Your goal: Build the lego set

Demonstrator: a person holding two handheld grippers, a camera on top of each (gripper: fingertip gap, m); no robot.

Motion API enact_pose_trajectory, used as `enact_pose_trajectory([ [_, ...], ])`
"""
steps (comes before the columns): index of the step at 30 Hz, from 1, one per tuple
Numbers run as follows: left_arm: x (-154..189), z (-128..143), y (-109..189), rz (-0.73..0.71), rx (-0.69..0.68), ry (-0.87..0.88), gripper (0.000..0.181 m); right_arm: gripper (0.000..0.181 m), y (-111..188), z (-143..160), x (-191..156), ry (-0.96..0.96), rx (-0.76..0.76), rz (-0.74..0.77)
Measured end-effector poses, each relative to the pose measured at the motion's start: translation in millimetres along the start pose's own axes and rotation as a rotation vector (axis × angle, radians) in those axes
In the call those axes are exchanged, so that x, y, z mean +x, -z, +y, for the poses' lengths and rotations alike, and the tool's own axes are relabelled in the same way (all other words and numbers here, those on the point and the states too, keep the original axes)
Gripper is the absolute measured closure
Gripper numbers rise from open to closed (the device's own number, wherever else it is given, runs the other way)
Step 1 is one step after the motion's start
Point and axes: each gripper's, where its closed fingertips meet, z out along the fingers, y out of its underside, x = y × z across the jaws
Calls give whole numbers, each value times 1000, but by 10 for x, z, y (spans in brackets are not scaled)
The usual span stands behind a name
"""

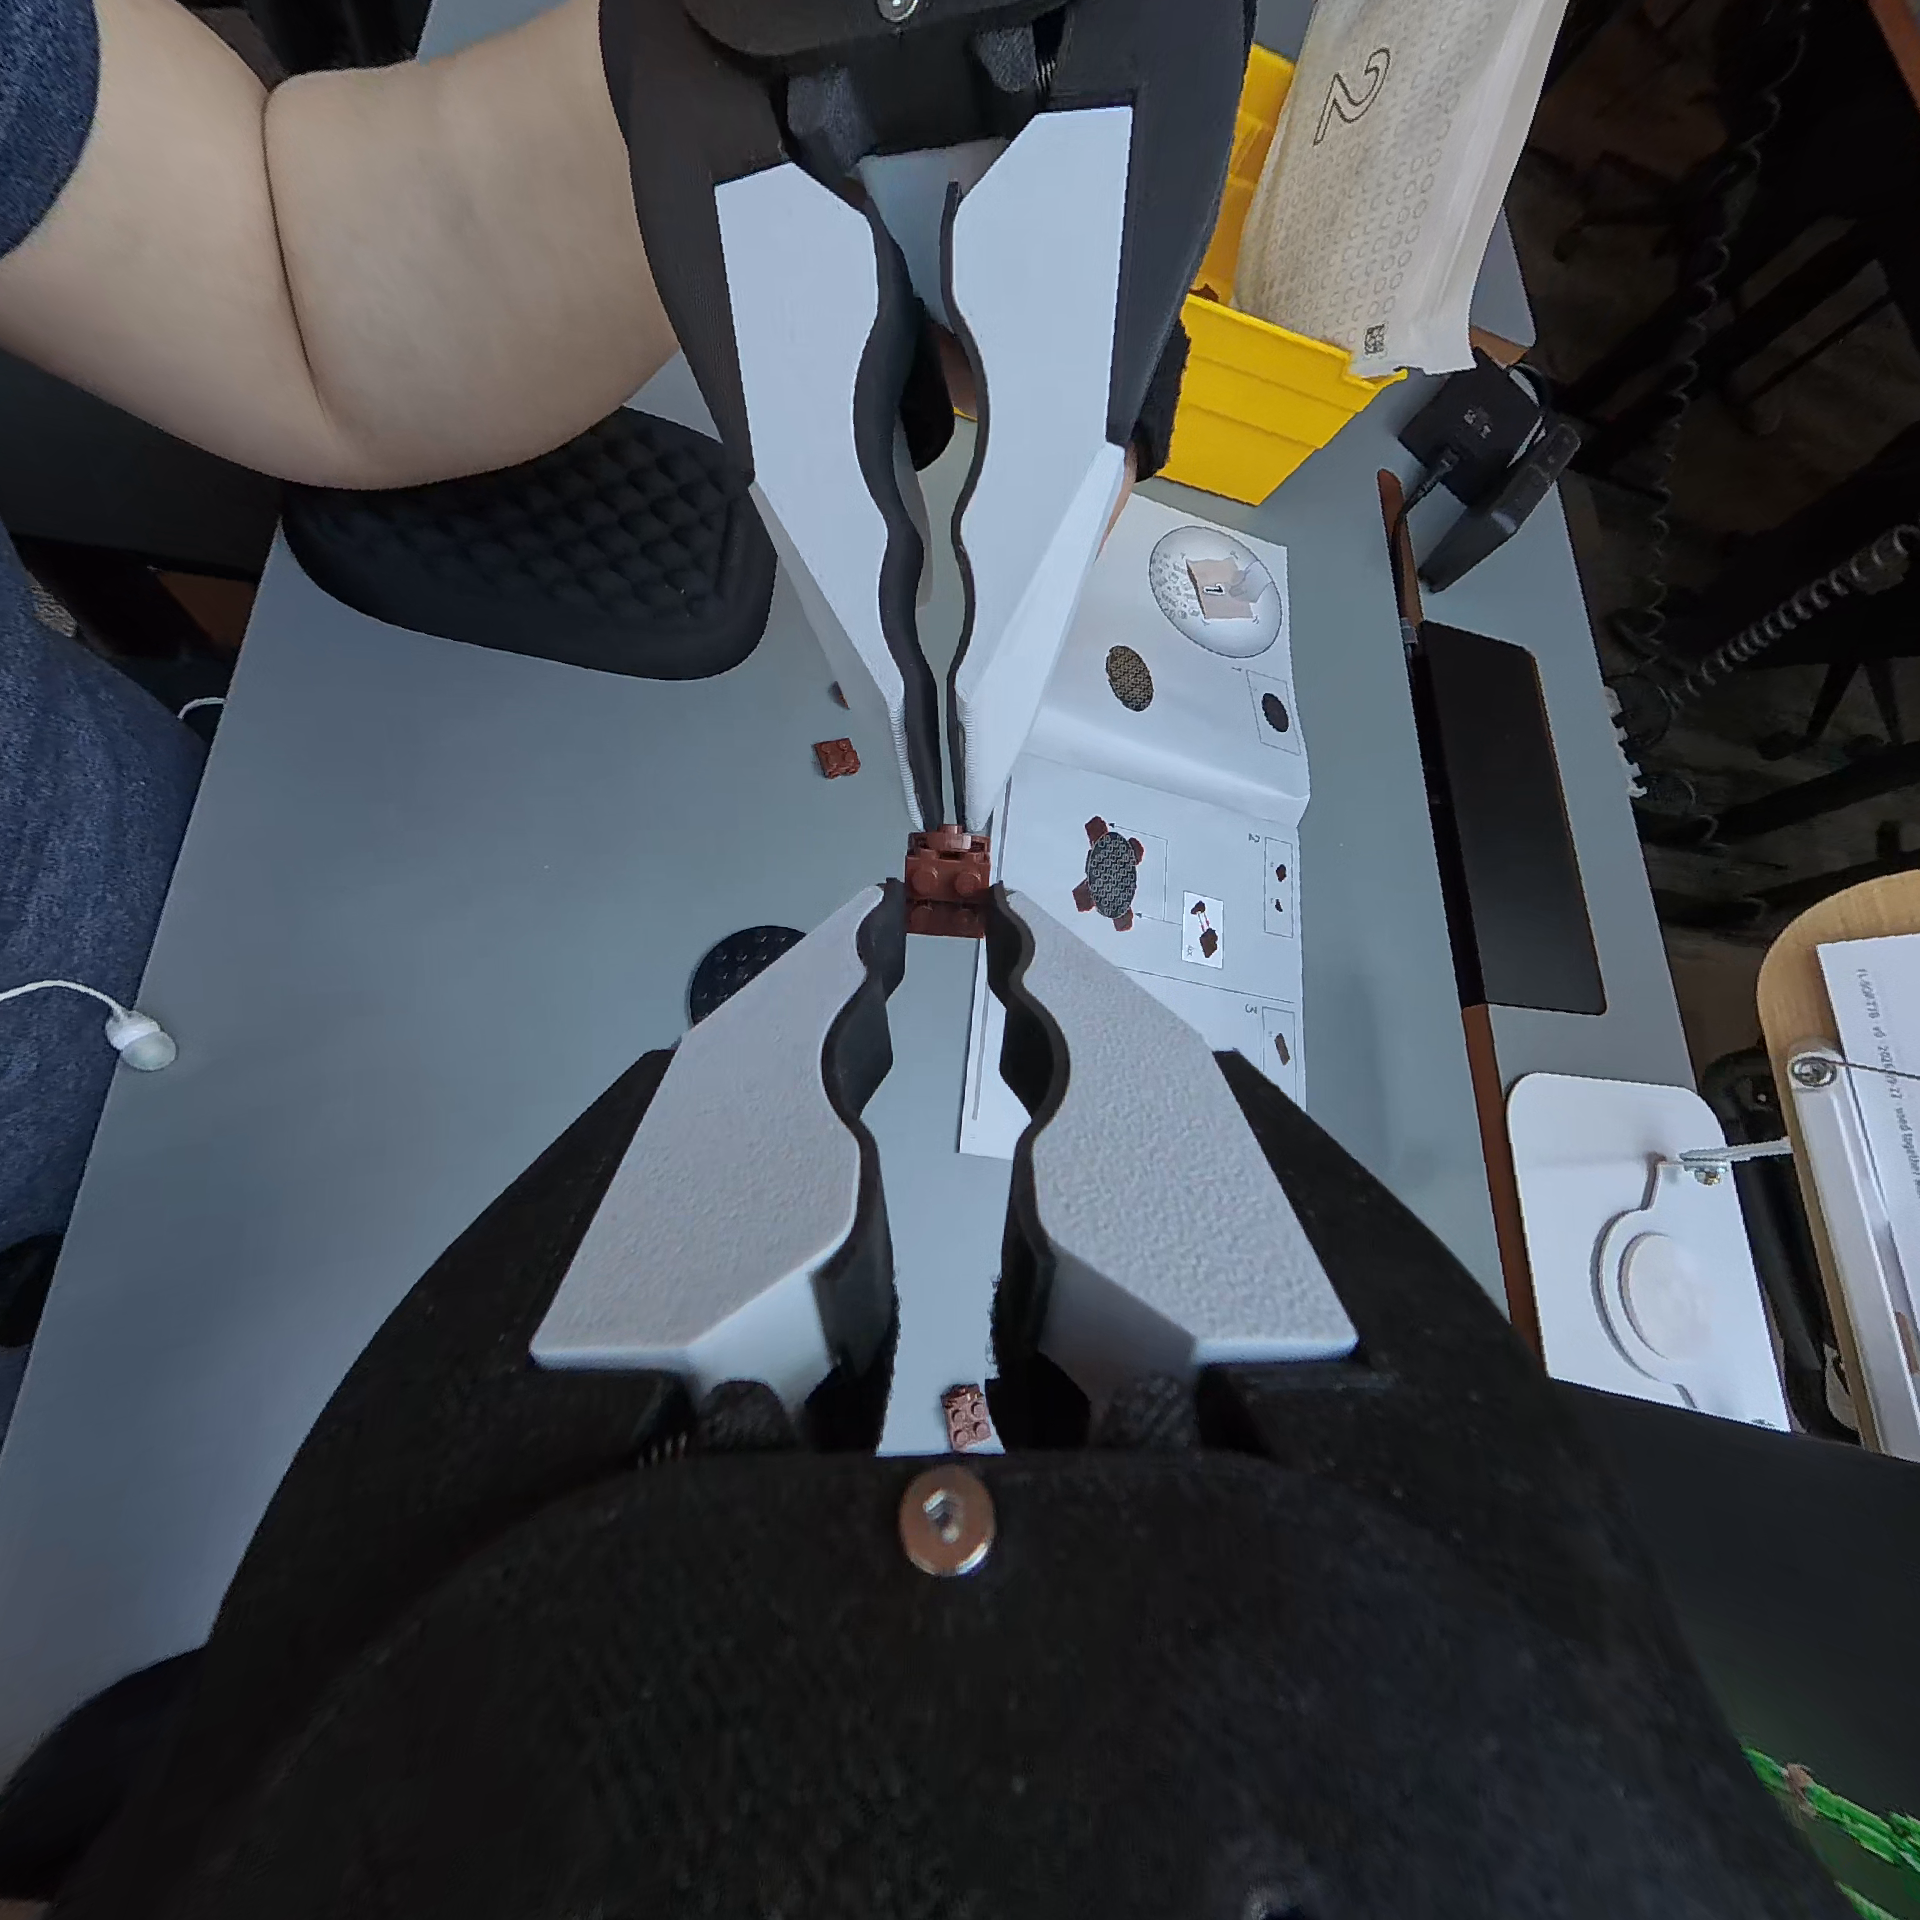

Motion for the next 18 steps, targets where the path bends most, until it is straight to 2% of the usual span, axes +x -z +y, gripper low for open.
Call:
enact_pose_trajectory([
  [12, 67, 182, -113, 30, -121, -8, 180, 167, -167, 181, -23, -18, -120, -11],
  [18, 83, 180, -112, 27, -141, -21, 181, 167, -256, 185, -34, -27, -106, -37],
])
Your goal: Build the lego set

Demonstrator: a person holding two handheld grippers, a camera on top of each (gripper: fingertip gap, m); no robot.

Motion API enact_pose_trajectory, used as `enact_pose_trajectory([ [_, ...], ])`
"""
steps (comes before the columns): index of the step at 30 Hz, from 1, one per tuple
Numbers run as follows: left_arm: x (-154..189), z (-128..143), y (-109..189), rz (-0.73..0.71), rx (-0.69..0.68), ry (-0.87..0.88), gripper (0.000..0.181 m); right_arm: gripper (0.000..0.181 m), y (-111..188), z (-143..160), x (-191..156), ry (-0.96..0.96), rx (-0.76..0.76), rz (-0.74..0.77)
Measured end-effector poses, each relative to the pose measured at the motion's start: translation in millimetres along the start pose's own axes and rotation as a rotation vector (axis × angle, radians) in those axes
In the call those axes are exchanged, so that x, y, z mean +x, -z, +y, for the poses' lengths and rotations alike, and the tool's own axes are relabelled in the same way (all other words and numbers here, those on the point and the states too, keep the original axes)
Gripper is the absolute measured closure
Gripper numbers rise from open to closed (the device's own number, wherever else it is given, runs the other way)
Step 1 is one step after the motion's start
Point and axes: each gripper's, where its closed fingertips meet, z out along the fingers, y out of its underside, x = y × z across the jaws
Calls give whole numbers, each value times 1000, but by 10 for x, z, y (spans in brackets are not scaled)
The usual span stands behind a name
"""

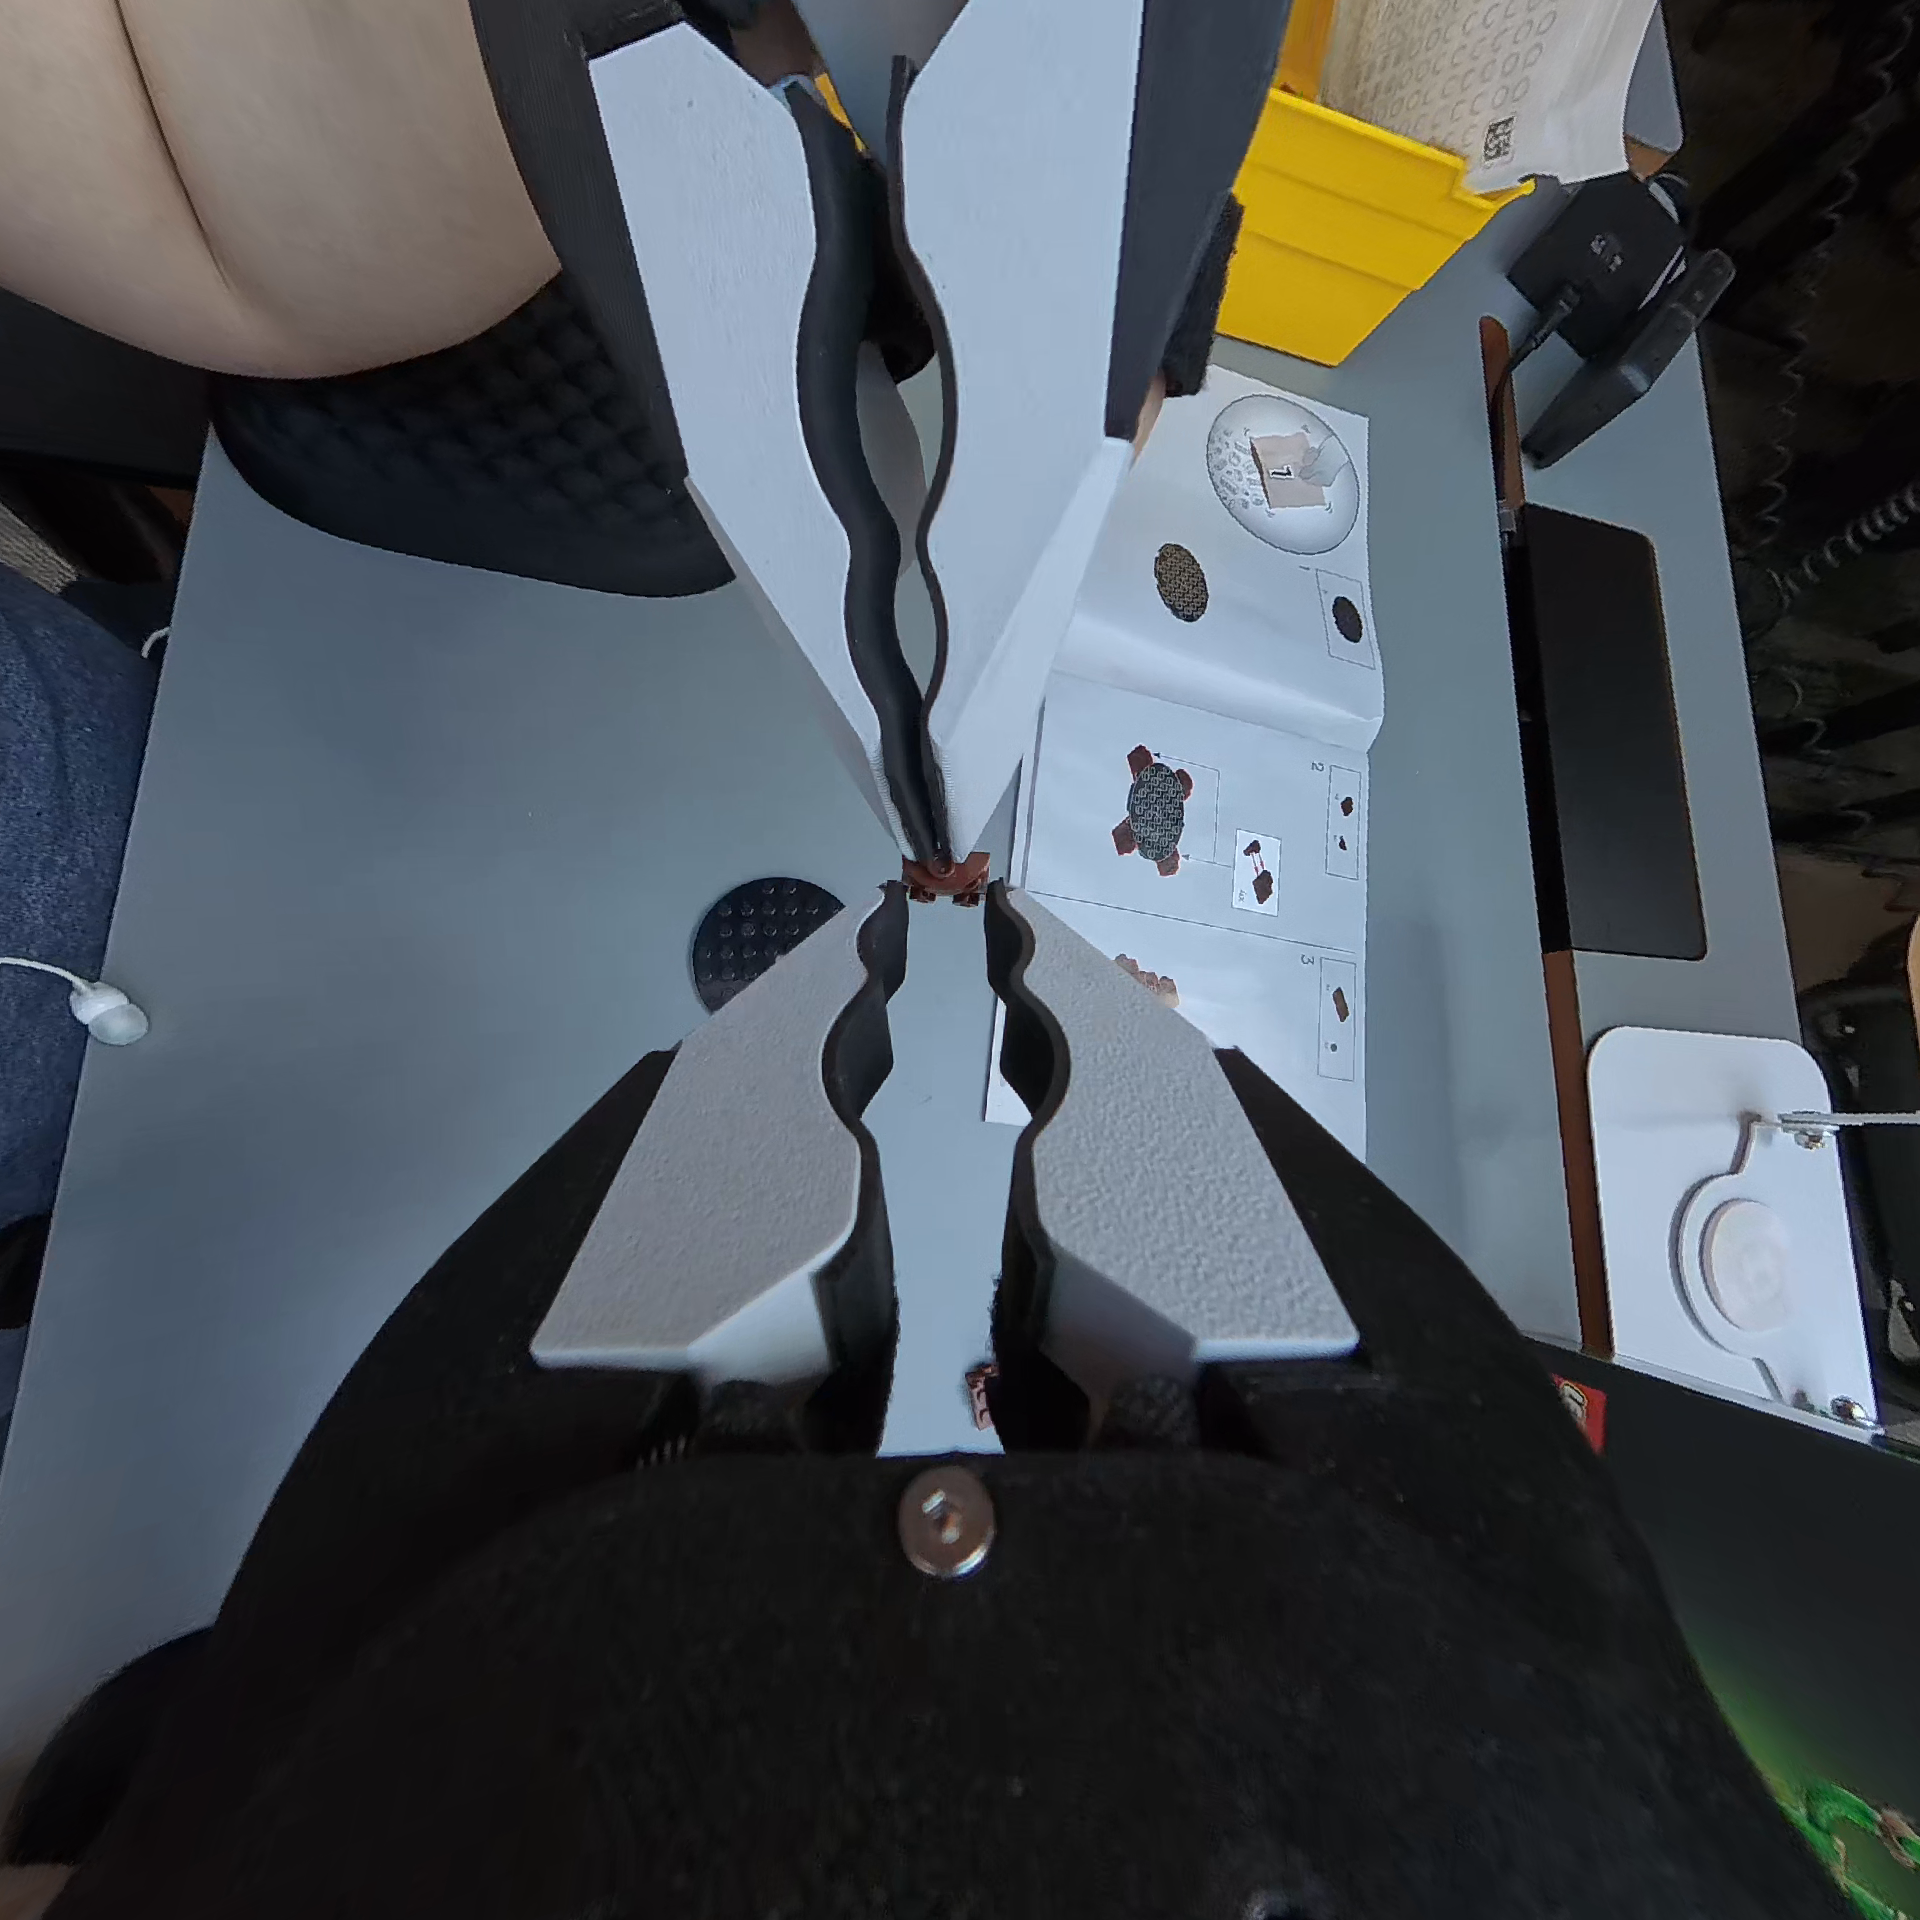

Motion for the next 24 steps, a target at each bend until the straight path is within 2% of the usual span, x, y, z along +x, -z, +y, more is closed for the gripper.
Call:
enact_pose_trajectory([
  [5, -26, -24, 53, -24, 10, -11, 181, 167, 27, -58, 7, -12, 65, -31],
  [17, -58, -93, 61, -35, 64, -2, 181, 167, 31, -94, -29, -29, 96, -69],
  [24, -45, -57, 55, -27, 49, -1, 181, 167, 36, -98, -24, -53, 116, -93],
])
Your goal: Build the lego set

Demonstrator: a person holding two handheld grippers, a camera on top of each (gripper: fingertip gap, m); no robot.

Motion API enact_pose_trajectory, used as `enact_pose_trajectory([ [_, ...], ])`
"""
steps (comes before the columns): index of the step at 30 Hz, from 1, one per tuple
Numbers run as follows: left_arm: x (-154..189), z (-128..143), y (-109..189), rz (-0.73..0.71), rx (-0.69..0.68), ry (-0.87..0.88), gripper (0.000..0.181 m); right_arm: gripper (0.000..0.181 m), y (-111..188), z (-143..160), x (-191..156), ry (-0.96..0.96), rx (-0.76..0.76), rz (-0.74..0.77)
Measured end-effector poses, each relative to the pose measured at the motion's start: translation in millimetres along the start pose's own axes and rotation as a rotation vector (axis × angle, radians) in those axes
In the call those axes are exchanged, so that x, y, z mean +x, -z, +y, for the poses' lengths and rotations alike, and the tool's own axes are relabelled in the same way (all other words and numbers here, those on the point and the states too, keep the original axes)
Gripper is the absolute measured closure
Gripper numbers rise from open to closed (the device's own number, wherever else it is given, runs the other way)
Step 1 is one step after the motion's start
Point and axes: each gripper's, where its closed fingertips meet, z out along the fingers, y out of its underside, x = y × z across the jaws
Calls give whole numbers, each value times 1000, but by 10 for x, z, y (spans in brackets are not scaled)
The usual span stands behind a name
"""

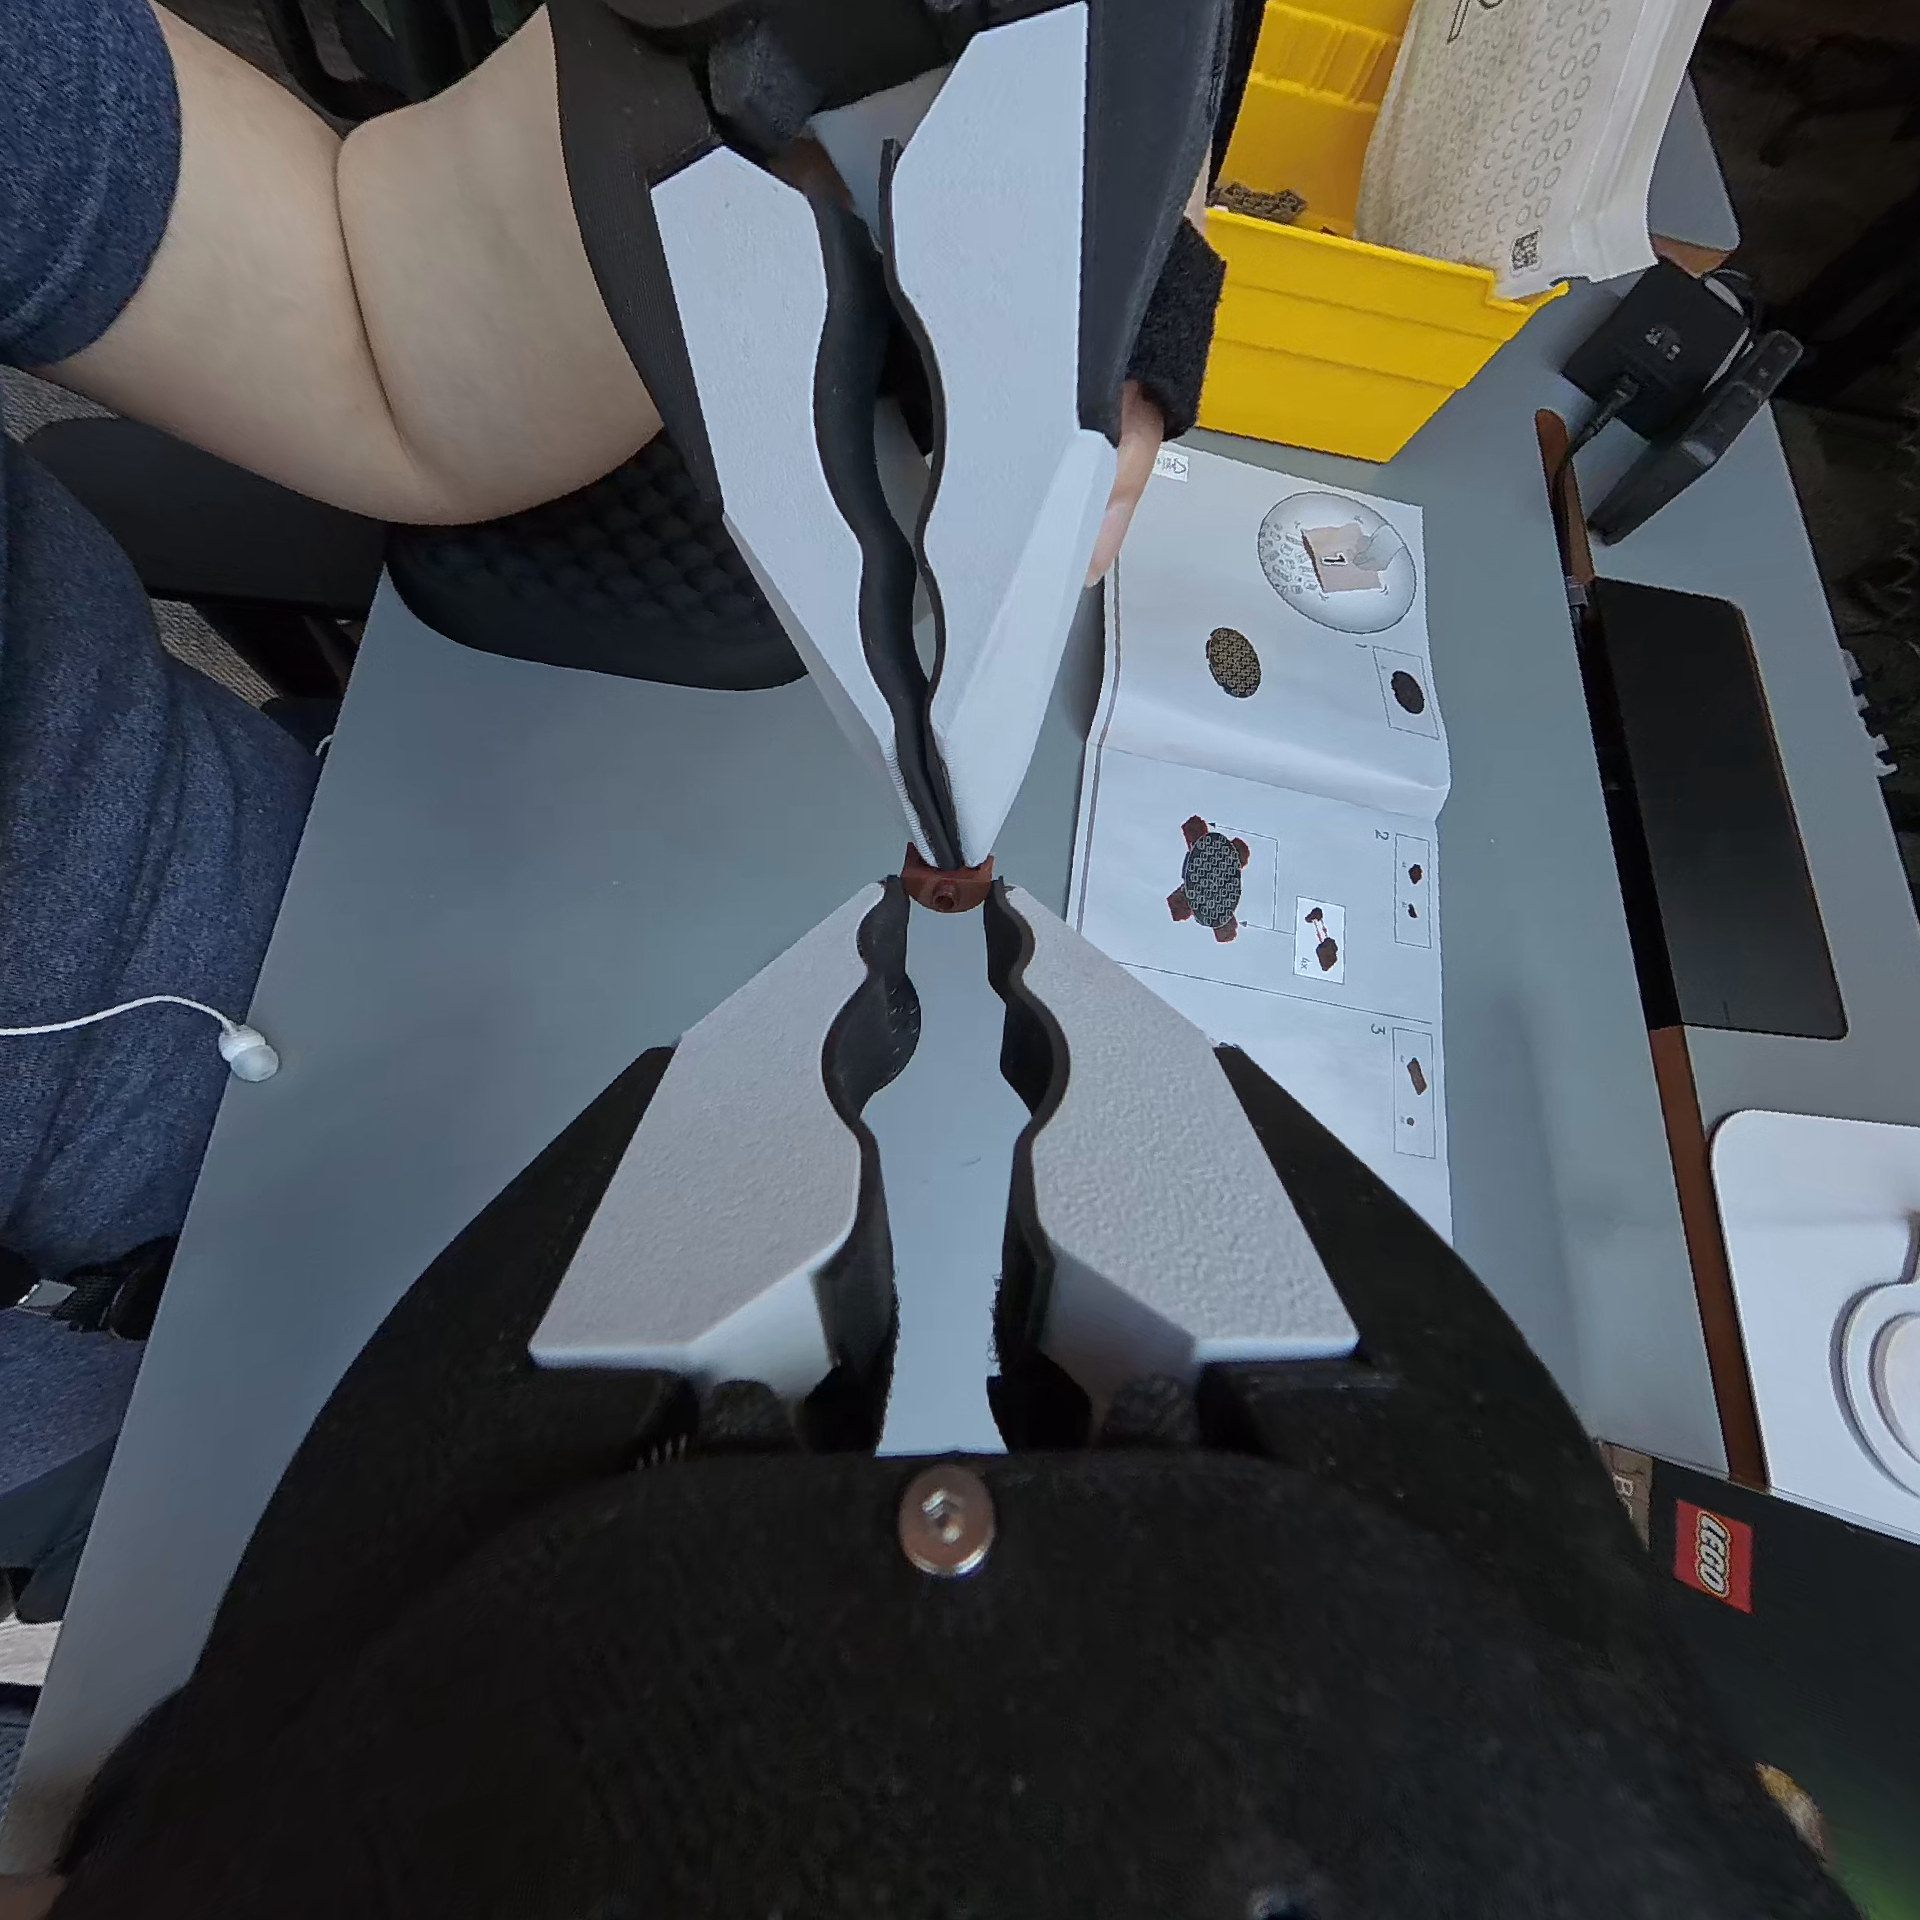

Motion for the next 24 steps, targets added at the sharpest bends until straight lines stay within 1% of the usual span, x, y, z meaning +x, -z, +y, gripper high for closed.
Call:
enact_pose_trajectory([
  [6, -4, 27, -26, 3, -7, 3, 181, 167, 0, 73, -5, -6, -44, 0],
  [10, -67, -19, 52, -20, 39, 26, 181, 167, -27, 179, -9, 3, -104, 2],
  [11, -94, -34, 86, -29, 60, 38, 181, 167, -22, 173, -11, 4, -100, 0],
  [13, -143, -74, 151, -32, 122, 81, 176, 167, 22, 153, 6, 1, -83, 5],
  [15, -145, -115, 191, 17, 205, 154, 167, 167, 112, 142, 42, -3, -62, 20],
  [17, -161, -129, 183, 59, 274, 214, 163, 167, 236, 102, 60, -16, -17, 20],
  [19, -192, -143, 105, 74, 321, 248, 162, 167, 363, 67, 54, -27, 27, 7],
  [21, -249, -194, 1, 45, 371, 250, 160, 167, 469, 76, 48, -48, 46, -6],
  [23, -236, -296, -82, 26, 424, 214, 154, 167, 552, 118, 67, -69, 45, -1],
  [24, -227, -329, -123, 3, 427, 180, 153, 167, 586, 143, 58, -75, 40, -7],
])
